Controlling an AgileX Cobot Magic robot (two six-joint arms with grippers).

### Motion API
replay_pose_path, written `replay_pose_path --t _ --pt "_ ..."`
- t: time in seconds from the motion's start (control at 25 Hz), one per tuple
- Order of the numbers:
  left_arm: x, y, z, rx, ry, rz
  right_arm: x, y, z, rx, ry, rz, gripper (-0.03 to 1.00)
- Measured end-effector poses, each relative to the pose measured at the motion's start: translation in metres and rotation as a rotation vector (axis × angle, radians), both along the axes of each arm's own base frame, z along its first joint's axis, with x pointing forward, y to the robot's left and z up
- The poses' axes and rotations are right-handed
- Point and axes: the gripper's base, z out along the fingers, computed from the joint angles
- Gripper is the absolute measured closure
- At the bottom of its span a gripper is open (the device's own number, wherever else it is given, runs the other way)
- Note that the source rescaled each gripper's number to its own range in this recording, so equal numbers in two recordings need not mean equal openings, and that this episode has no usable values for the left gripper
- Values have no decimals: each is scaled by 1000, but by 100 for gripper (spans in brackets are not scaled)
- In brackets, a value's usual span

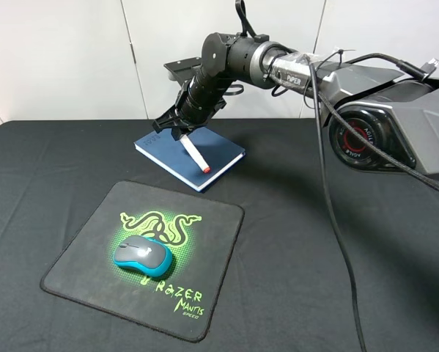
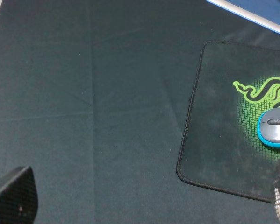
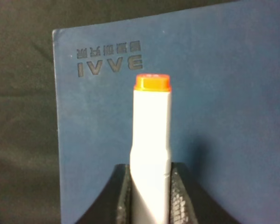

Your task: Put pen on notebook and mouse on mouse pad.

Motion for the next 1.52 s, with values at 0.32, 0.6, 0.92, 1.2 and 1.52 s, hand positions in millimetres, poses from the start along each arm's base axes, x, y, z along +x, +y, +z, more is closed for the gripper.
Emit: replay_pose_path --t 0.32,0.6,0.92,1.2,1.52 --pt "0 0 0 0 0 0 0 -1 0 8 17 -34 6" --pt "0 0 0 0 0 0 0 -2 -1 -8 16 -31 -3" --pt "0 0 0 1 0 1 0 -2 -1 -14 22 -29 -3" --pt "0 0 0 1 0 1 -4 -5 12 -45 30 -14 -3" --pt "0 0 0 1 0 1 -24 -22 64 -154 88 29 -3"
